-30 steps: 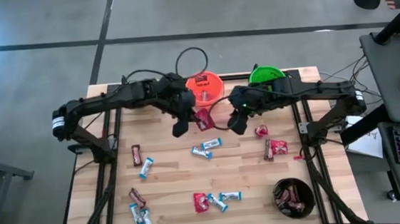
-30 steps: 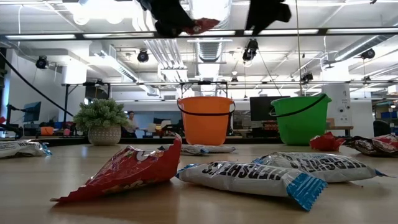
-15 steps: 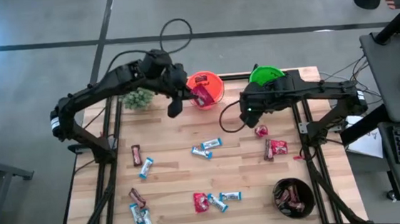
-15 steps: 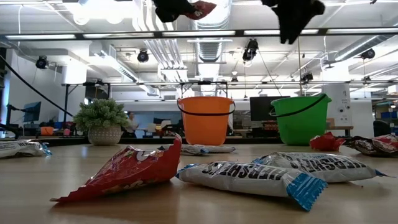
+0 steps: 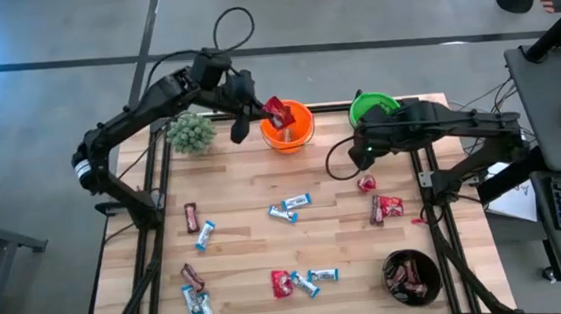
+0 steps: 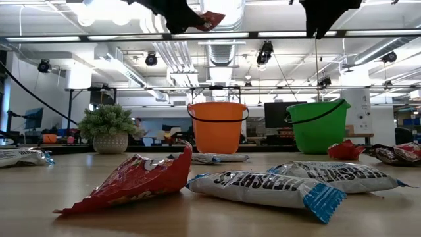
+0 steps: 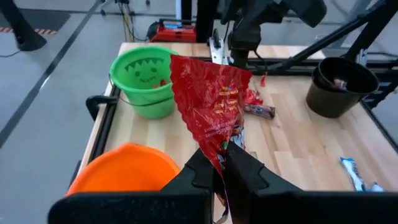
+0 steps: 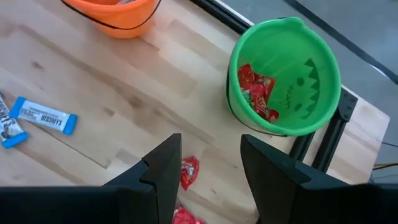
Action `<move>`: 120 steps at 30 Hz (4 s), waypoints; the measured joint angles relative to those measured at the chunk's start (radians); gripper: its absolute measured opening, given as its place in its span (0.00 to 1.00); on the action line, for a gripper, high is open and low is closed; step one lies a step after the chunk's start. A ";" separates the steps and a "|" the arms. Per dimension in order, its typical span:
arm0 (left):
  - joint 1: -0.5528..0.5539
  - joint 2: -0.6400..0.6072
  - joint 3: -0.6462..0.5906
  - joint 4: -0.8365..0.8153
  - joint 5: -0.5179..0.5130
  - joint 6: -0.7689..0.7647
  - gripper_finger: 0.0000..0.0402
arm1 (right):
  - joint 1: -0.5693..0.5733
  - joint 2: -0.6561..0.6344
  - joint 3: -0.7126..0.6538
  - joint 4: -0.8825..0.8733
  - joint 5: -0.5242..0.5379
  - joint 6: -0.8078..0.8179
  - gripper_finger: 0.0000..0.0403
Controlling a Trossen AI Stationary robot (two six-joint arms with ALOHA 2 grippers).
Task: Organize candy in baskets
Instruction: Put the red candy into the green bucket
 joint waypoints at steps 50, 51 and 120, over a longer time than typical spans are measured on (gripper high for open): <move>0.251 0.628 0.677 0.085 0.402 -0.041 0.00 | -0.425 -0.134 -0.006 0.120 0.106 -0.155 0.40; 0.255 0.628 0.679 0.083 0.402 -0.062 0.00 | -0.441 -0.134 -0.006 0.138 0.072 -0.171 0.40; 0.273 0.618 0.698 0.061 0.558 -0.132 0.00 | -0.633 0.173 -0.007 1.222 -0.737 -0.641 0.39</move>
